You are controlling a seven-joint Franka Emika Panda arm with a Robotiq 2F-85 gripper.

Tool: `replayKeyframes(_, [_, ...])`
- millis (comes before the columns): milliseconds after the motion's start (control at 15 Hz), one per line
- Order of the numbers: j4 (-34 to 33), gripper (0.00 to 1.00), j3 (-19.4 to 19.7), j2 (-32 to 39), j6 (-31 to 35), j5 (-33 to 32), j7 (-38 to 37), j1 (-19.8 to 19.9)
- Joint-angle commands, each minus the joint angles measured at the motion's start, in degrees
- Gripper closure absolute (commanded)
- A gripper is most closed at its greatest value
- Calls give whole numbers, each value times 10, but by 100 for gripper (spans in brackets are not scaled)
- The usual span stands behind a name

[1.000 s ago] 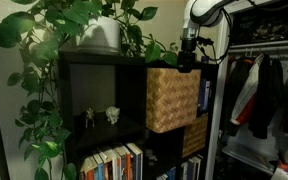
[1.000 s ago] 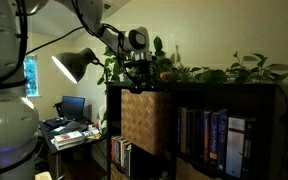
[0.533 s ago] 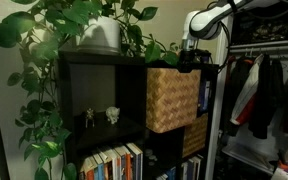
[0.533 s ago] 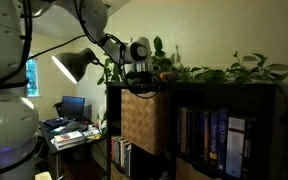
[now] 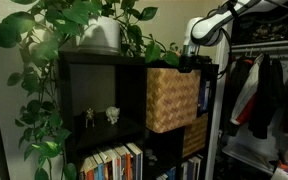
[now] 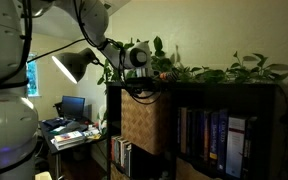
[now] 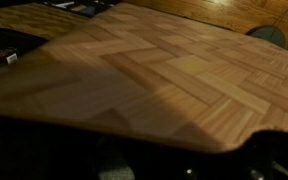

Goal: Pull out the middle compartment ,remove some socks and close it

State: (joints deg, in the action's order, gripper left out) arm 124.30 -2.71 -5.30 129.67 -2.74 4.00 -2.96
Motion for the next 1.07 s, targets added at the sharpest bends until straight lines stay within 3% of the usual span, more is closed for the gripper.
replayKeyframes(0, [17,53,4,-8,18,19,22,0])
replayKeyframes(400, [1,92,4,-31,-9,48,45,-4])
replayKeyframes(733, [-36,100,6,-56,-84,72,64,-5])
replayKeyframes(1000, [-78,93,7,-74,-141,70,65,-4])
